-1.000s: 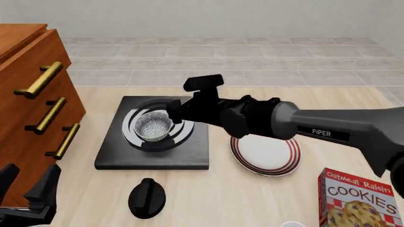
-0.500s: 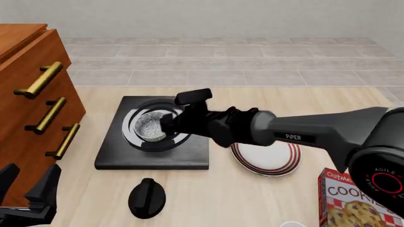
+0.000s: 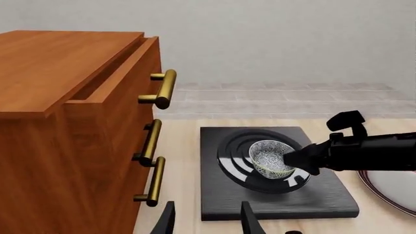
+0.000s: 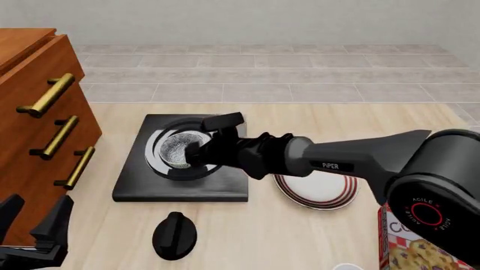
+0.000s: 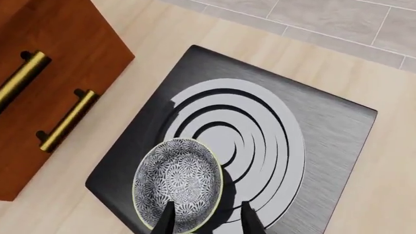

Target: Pick the akita bowl on the stove and place it on the plate.

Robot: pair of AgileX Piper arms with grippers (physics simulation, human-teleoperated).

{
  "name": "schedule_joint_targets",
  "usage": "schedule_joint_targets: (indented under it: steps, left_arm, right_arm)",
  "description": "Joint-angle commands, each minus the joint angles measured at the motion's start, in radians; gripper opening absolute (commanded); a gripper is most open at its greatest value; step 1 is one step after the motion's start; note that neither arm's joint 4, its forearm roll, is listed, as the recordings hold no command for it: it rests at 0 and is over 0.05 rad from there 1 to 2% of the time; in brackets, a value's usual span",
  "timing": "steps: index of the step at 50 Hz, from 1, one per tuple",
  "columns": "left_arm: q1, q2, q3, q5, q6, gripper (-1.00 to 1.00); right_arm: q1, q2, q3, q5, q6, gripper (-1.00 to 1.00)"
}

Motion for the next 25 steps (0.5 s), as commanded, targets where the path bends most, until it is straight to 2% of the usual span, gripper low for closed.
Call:
schedule_joint_targets:
  steps: [1,25]
  left_arm:
    - [0.001,0.005,0.0,-0.003,-0.002,1.0]
    - [-0.004,0.023,0.0,-0.014,0.007,1.0]
  right_arm:
    - [0.006,0.03,-0.023,0.008,0.005,1.0]
    - [-0.005,0.099,-0.065,0.011,0.008,1.0]
